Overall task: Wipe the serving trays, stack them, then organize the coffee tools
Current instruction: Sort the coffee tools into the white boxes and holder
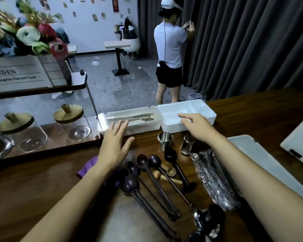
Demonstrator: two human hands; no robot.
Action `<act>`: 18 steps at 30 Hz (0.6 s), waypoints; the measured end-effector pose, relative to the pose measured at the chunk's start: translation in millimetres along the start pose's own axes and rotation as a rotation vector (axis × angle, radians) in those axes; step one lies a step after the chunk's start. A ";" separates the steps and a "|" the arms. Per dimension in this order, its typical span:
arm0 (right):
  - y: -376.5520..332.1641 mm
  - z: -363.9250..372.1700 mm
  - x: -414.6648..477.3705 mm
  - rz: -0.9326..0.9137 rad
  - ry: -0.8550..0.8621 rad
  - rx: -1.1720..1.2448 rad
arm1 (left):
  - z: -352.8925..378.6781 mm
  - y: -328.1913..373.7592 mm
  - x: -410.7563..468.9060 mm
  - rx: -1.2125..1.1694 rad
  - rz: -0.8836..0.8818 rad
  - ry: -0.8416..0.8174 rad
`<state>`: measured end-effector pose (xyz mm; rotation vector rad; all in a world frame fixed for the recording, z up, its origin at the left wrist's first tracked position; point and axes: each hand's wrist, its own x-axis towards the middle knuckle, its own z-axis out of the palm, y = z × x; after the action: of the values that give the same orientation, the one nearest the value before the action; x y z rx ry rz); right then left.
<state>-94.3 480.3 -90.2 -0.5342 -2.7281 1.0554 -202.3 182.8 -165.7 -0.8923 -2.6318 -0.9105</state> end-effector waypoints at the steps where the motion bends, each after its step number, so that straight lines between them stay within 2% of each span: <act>1: 2.7 -5.3 -7.8 0.013 0.021 0.016 | 0.1 6.9 -2.3 -0.035 0.005 -0.004; 9: 23.3 -36.2 -108.8 0.119 0.148 -0.036 | 2.0 45.3 -40.3 -0.234 0.063 -0.084; 13: 53.7 -55.4 -163.2 0.283 0.257 -0.270 | 4.1 54.8 -64.2 -0.286 0.063 -0.113; 18: 86.4 -65.9 -193.2 0.433 0.169 -0.438 | 8.2 64.1 -89.4 -0.307 0.026 -0.127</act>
<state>125.4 505.5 -105.3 -1.2607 -2.7514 0.4348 -92.4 185.3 -175.0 -1.0839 -2.6193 -1.3171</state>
